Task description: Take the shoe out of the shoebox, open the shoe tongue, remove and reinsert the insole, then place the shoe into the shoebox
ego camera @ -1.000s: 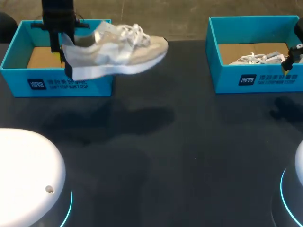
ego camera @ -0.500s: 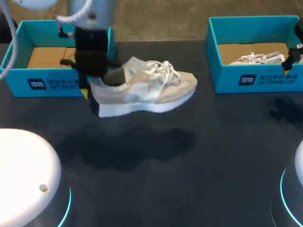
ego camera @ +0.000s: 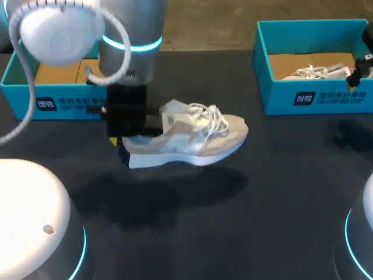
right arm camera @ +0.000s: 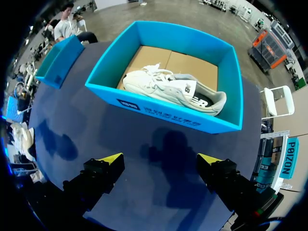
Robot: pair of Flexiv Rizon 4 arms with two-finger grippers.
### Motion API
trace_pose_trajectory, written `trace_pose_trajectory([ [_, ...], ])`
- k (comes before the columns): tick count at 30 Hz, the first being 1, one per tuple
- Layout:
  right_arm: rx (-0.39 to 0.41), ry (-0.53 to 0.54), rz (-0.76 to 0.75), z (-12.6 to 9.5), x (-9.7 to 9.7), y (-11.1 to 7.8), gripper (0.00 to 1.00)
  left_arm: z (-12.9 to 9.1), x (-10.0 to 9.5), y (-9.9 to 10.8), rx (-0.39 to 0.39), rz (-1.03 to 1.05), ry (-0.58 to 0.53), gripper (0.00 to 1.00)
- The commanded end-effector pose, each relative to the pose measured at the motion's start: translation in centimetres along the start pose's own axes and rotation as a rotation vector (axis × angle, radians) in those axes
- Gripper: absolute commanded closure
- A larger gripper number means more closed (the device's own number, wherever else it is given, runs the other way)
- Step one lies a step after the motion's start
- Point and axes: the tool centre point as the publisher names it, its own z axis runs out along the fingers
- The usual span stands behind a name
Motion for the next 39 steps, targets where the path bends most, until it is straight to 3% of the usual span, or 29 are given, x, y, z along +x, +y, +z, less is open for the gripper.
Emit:
trace_pose_trajectory([
  [1,0.001,0.001,-0.001,0.0,0.0,0.1,0.00,3.5,-0.3,0.3,0.015,-0.002,-0.030,1.00],
  [11,0.001,0.001,-0.001,0.0,0.0,0.1,0.00,9.5,-2.8,0.3,-0.028,0.069,-0.020,1.00],
  [19,0.001,0.001,-0.001,0.0,0.0,0.1,0.00,13.6,-4.8,0.1,0.002,0.079,0.014,1.00],
  [35,0.001,0.001,-0.001,0.0,0.0,0.1,0.00,16.8,-5.6,0.1,0.044,0.074,0.001,0.98],
  [37,0.001,0.001,-0.001,0.0,0.0,0.1,0.00,16.8,-5.5,0.0,0.052,0.083,-0.008,0.27],
  [38,0.001,0.001,-0.001,0.0,0.0,0.1,0.00,16.5,-5.5,-0.1,0.052,0.088,-0.022,0.00],
  [39,0.001,0.001,-0.001,0.0,0.0,0.1,0.00,16.2,-5.4,-0.2,0.050,0.090,-0.027,0.00],
])
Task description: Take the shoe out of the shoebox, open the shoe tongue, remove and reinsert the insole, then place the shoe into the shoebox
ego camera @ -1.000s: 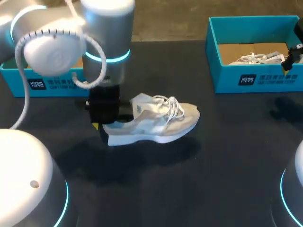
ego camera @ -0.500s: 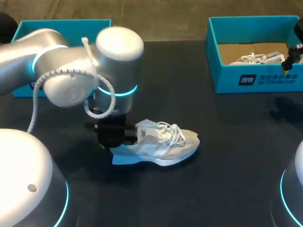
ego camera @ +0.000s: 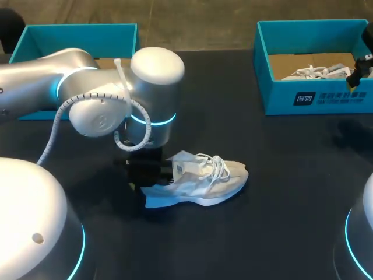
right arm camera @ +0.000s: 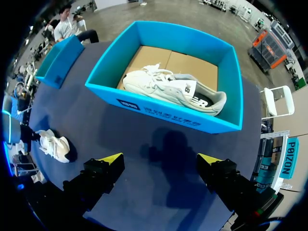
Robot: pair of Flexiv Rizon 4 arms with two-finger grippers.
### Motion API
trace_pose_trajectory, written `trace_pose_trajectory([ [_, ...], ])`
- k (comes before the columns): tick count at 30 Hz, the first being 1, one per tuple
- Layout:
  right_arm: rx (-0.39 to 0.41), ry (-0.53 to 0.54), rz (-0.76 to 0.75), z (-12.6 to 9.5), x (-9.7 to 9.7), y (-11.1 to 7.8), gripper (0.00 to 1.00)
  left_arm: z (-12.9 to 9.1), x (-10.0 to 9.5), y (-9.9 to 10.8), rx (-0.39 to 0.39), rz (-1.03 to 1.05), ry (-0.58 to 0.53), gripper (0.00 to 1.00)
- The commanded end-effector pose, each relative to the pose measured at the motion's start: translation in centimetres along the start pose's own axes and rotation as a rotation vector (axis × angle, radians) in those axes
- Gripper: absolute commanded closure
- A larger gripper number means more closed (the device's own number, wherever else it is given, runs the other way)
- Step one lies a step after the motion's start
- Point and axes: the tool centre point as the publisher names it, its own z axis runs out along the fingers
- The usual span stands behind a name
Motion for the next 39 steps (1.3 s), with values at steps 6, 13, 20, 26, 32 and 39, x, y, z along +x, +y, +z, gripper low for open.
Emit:
trace_pose_trajectory([
  [6,0.001,0.001,-0.001,0.0,0.0,0.1,0.00,-2.8,0.9,-0.4,-0.010,-0.050,-0.143,0.00],
  [13,0.001,0.001,-0.001,0.0,0.0,0.1,0.00,-5.9,1.8,-1.0,0.015,-0.228,-0.276,0.00],
  [20,0.001,0.001,-0.001,0.0,0.0,0.1,0.00,-7.7,3.3,-0.8,0.110,-0.459,-0.359,0.00],
  [26,0.001,0.001,-0.001,0.0,0.0,0.1,0.00,-7.2,5.5,-0.9,0.231,-0.655,-0.452,0.00],
  [32,0.001,0.001,-0.001,0.0,0.0,0.1,0.00,-6.7,6.0,-0.7,0.294,-0.683,-0.436,0.00],
  [39,0.001,0.001,-0.001,0.0,0.0,0.1,0.00,-6.7,6.0,-0.7,0.294,-0.683,-0.436,0.00],
])
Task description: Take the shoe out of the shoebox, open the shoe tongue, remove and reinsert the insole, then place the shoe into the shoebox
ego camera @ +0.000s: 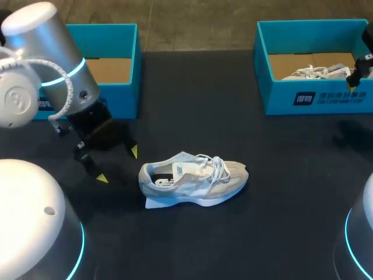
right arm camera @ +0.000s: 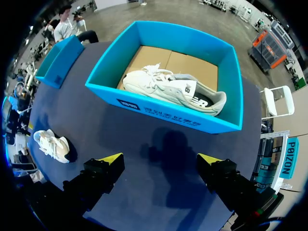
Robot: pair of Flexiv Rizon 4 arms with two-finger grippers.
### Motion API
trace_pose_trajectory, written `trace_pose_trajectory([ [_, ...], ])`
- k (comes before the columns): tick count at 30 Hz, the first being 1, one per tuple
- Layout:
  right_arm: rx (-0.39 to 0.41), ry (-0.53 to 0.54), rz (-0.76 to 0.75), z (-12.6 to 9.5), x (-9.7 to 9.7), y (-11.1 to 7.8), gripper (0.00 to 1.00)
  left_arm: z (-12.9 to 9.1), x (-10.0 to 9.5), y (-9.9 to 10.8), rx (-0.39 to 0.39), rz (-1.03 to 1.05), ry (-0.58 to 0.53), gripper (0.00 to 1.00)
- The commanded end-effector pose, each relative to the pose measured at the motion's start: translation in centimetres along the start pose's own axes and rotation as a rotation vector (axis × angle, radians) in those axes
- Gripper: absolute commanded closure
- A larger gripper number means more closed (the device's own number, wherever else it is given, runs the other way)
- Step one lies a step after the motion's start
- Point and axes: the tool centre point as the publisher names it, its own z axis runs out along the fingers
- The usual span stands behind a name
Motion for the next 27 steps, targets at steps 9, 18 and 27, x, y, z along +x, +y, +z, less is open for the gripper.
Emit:
trace_pose_trajectory([
  [9,0.001,0.001,-0.001,0.0,0.0,0.1,0.00,0.1,0.2,0.0,-0.006,-0.034,-0.039,0.00],
  [18,0.001,0.001,-0.001,0.0,0.0,0.1,0.00,1.3,0.8,1.7,0.095,-0.276,-0.115,0.00],
  [27,0.001,0.001,-0.001,0.0,0.0,0.1,0.00,1.6,1.6,2.7,0.260,-0.483,-0.273,0.00],
])
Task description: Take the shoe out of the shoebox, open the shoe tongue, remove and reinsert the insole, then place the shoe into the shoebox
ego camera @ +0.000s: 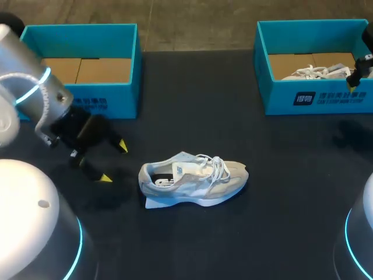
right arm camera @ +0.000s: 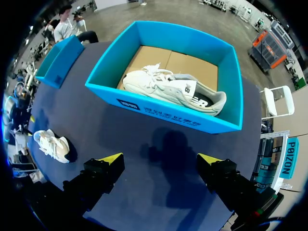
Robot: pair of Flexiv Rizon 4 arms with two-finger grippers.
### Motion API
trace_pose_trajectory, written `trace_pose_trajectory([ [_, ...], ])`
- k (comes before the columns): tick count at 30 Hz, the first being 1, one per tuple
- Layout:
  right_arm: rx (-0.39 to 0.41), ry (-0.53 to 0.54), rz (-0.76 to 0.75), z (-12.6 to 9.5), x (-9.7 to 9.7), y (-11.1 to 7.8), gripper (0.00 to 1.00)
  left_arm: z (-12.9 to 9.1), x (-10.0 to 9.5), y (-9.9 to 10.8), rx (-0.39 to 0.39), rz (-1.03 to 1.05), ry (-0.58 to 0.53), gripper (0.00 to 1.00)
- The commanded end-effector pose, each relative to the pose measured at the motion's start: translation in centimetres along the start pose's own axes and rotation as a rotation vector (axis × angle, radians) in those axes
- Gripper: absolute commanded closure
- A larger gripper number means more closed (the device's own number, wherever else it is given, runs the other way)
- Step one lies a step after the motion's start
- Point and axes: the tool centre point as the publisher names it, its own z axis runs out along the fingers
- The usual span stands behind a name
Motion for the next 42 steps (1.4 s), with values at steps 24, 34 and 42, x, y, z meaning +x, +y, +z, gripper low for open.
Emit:
trace_pose_trajectory([
  [24,0.001,0.001,-0.001,0.0,0.0,0.1,0.00,4.0,0.9,2.8,0.514,-0.118,-0.198,0.00],
  [34,0.001,0.001,-0.001,0.0,0.0,0.1,0.00,4.3,1.1,2.7,0.540,-0.056,-0.259,0.00],
  [42,0.001,0.001,-0.001,0.0,0.0,0.1,0.00,4.3,1.1,2.7,0.540,-0.056,-0.259,0.00],
])
